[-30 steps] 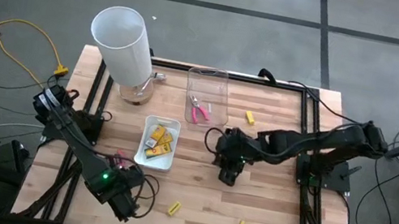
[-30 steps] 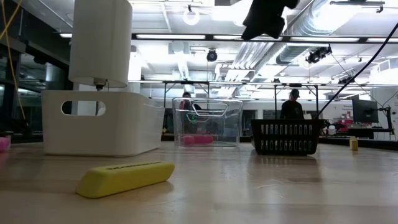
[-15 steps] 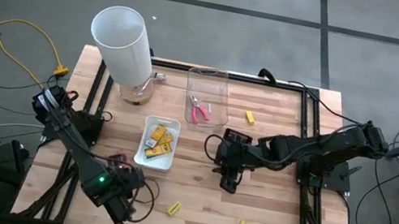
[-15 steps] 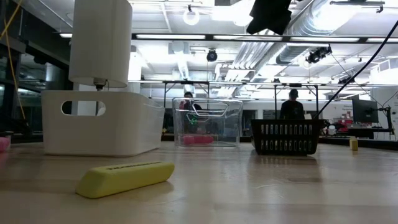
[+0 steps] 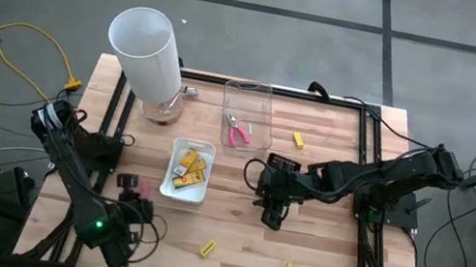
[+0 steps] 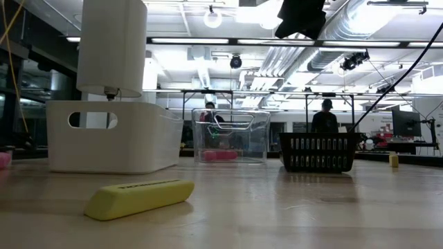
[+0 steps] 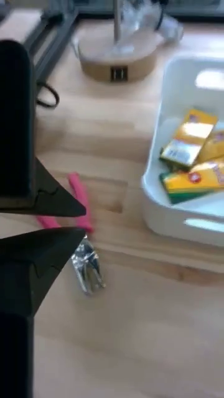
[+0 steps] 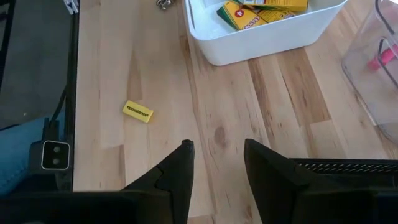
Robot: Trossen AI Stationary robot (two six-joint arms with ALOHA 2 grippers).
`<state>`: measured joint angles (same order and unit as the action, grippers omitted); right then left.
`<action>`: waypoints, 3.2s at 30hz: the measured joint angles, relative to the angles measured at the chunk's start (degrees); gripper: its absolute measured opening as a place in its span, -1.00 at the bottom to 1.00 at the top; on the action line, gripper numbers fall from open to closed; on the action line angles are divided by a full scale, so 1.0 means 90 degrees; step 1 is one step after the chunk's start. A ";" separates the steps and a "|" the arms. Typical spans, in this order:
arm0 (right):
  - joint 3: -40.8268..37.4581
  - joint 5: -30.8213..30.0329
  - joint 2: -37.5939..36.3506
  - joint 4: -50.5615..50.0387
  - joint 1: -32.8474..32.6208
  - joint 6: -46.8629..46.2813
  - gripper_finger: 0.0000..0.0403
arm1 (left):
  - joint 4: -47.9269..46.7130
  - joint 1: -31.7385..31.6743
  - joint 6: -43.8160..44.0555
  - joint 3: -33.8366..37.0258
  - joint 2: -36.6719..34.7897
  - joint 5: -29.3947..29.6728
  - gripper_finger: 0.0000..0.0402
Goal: Pick & Place School Supplies
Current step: Put the hole puncher into the transparent bin
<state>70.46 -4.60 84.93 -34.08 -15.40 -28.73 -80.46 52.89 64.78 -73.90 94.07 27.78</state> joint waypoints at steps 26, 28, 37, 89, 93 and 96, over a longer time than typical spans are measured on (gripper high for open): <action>0.0000 0.0000 0.0002 0.0039 0.0001 -0.0682 -0.34 | 0.2255 -0.0377 -0.1422 0.3166 -0.3095 -0.1717 -0.86; 0.0000 0.0000 0.0002 0.0054 0.0000 -0.0680 -0.34 | 0.2283 -0.0375 -0.1325 0.3166 -0.3095 -0.1717 -0.86; 0.0000 0.0002 0.0002 0.0050 0.0002 -0.0671 -0.34 | 0.2550 -0.0347 -0.1536 0.3166 -0.3018 -0.1614 -0.86; 0.0000 0.0022 0.0002 0.0075 -0.0262 -0.1022 -0.34 | 0.4395 -0.0333 -0.3398 0.4691 -0.2435 -0.1741 -0.54; 0.0000 0.0022 0.0002 0.0080 -0.0262 -0.1022 -0.34 | 0.4415 -0.0333 -0.3398 0.4691 -0.2435 -0.1751 -0.69; 0.0000 0.0022 0.0002 0.0080 -0.0262 -0.1022 -0.34 | 0.4425 -0.0333 -0.3396 0.4691 -0.2435 -0.1793 -0.77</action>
<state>70.46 -4.40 84.95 -33.36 -17.76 -37.93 -40.64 49.89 34.22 -31.68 72.16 11.65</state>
